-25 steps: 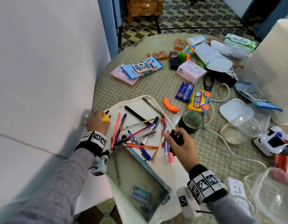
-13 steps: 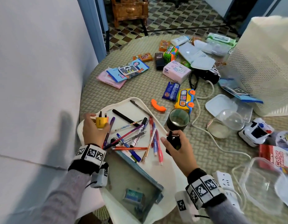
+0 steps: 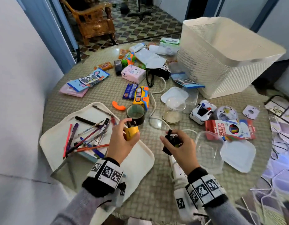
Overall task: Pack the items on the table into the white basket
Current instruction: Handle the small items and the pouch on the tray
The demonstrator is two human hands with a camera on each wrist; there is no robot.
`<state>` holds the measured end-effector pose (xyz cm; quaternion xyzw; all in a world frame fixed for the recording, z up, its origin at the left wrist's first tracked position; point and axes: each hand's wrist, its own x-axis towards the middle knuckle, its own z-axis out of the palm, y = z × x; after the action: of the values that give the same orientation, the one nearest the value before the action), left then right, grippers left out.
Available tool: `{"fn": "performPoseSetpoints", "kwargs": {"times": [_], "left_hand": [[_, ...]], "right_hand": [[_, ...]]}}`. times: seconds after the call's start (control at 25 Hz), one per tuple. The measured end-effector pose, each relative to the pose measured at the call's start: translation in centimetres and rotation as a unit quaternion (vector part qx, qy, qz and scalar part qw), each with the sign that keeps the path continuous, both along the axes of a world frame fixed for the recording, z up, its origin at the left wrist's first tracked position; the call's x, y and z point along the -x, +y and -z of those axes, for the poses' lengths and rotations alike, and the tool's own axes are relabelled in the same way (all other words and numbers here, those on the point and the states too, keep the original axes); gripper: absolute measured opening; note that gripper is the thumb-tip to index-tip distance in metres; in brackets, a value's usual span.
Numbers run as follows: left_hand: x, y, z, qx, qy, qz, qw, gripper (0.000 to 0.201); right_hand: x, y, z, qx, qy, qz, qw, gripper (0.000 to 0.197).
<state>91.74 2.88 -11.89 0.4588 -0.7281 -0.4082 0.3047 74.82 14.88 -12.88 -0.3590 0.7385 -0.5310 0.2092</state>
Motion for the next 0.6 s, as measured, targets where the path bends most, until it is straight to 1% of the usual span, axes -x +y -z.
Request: {"fn": "performPoseSetpoints", "kwargs": {"times": [0.12, 0.24, 0.32, 0.44, 0.6], "left_hand": [[4.8, 4.8, -1.1, 0.012, 0.037, 0.045, 0.998, 0.048], [9.1, 9.4, -1.9, 0.002, 0.062, 0.081, 0.995, 0.045], [11.8, 12.3, -1.9, -0.008, 0.062, 0.114, 0.992, 0.048], [14.8, 16.1, -1.6, -0.02, 0.057, 0.145, 0.988, 0.045], [17.6, 19.9, -0.7, -0.039, 0.049, 0.157, 0.986, 0.045]], "right_hand": [[3.9, 4.9, -0.5, 0.024, -0.005, 0.03, 0.999, 0.026], [7.2, 9.4, -0.9, 0.035, 0.013, 0.074, 0.997, 0.028], [9.6, 12.5, -0.6, 0.04, 0.005, 0.094, 0.995, 0.029], [12.6, 16.7, -0.1, 0.045, -0.033, 0.11, 0.992, 0.031], [15.6, 21.8, -0.1, 0.022, 0.013, 0.143, 0.989, 0.027]]}}
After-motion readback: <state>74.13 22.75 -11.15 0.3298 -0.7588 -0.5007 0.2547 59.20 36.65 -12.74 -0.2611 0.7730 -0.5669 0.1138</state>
